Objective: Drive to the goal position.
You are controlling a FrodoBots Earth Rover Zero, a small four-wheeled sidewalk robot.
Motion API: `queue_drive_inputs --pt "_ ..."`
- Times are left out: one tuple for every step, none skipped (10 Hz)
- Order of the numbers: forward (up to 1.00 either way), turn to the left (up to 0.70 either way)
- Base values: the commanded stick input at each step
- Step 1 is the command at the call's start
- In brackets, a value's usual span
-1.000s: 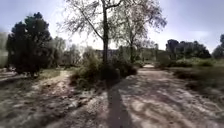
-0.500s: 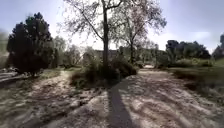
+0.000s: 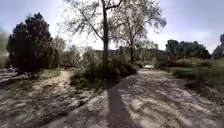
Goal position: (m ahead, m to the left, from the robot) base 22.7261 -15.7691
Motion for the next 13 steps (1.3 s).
queue_drive_inputs --pt "0.0 -0.7" --pt "0.0 -0.7" --pt "0.0 -0.7" --pt "0.0 -0.7" --pt "0.0 -0.7" --pt "0.0 -0.7" --pt "0.0 -0.7" --pt "0.0 -0.7" --pt "0.0 -0.7" --pt "0.0 -0.7" --pt "0.0 -0.7" --pt "0.0 -0.7" --pt "0.0 -0.7"
